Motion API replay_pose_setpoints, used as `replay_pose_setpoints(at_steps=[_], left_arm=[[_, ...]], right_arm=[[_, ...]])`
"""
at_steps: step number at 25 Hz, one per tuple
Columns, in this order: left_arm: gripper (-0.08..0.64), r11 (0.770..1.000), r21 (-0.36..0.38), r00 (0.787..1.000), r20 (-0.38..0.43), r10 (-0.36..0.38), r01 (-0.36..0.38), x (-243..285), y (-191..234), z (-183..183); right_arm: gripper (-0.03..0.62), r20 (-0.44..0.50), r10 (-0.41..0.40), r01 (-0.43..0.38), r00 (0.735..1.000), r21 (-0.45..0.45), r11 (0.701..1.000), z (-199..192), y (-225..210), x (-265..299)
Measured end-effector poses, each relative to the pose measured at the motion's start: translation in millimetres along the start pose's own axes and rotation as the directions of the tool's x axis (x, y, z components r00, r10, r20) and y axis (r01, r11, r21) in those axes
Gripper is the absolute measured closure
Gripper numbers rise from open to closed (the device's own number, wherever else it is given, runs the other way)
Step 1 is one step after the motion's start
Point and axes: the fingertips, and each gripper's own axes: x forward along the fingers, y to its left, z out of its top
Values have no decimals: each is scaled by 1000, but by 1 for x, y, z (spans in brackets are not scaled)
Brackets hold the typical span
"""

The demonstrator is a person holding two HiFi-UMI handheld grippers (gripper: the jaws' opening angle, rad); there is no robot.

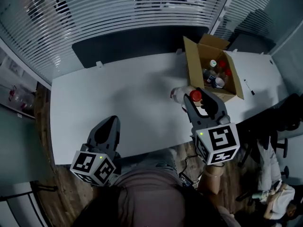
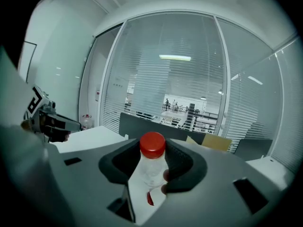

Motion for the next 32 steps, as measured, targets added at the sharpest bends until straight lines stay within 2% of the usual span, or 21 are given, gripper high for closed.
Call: replay_pose_setpoints(at_steps=[6, 14, 19, 32], left_arm=[[552, 998, -13, 997, 37, 69, -68, -14, 19, 0], [552, 987, -34, 984, 75, 160, -158, -36, 43, -1], [552, 976, -48, 974, 70, 215, -212, -50, 54, 1], [552, 953, -70, 951, 73, 301, -296, -78, 81, -2]], right_arm=[[419, 11, 98, -98, 995, -13, 995, 5, 26, 25], [419, 12, 218, -217, 976, -28, 976, 7, 66, 52], [419, 11, 271, -270, 963, -33, 962, 10, 88, 66], [419, -12, 371, -371, 929, -50, 927, 9, 135, 93]])
